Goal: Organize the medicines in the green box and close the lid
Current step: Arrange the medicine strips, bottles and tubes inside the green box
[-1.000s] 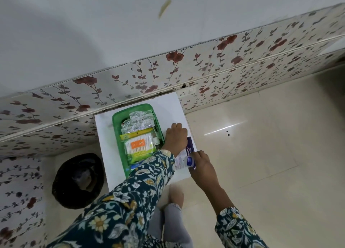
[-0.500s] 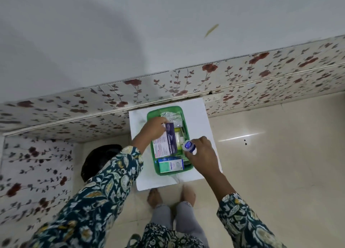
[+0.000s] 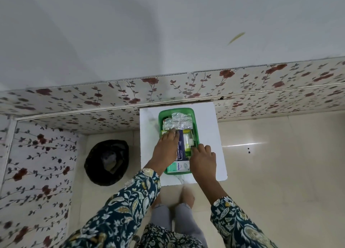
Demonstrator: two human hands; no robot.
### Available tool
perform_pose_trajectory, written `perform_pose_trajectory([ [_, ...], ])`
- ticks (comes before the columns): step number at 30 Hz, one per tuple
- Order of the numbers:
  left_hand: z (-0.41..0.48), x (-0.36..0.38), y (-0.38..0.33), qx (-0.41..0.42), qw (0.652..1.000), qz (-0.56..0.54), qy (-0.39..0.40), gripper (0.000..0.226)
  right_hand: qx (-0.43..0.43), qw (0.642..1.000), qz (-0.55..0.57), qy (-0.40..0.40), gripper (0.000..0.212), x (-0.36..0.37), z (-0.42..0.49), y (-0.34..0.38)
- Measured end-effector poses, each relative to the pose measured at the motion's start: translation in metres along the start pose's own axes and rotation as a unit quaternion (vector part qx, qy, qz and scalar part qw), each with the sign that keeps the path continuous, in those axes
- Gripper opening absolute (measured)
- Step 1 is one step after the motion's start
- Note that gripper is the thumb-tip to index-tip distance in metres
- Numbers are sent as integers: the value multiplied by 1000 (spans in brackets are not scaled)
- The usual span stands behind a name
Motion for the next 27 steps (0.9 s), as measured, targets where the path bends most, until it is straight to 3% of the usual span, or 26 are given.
perform_pose_trajectory([
  [4, -11, -17, 10, -11, 994, -92, -62, 58, 42, 994, 105, 0, 10, -6, 1, -1],
  [8, -31, -43, 37, -51, 969, -204, -129, 43, 48, 968, 244, -22, 21, -24, 7, 14],
  [13, -62, -51, 103, -144, 922, -315, -176, 33, 37, 934, 351, 57, 27, -21, 18, 71],
  [18, -96, -31, 184, -227, 866, -414, -162, 31, 18, 913, 393, 106, 26, 2, 23, 149],
  [23, -116, -29, 231, -241, 855, -437, -140, 31, 66, 893, 422, 144, 30, 29, 18, 205],
  [27, -121, -38, 248, -238, 852, -447, -135, 31, 91, 884, 441, 123, 29, 30, 16, 225],
])
Point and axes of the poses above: each hand's wrist, its own z-axis towards the middle knuckle, its own x-axis out of the palm, y = z × x, the point moved 8 cm from there along z, towards the middle knuckle, and after that the axes turned 2 degrees about z, right-handed, at the moved point
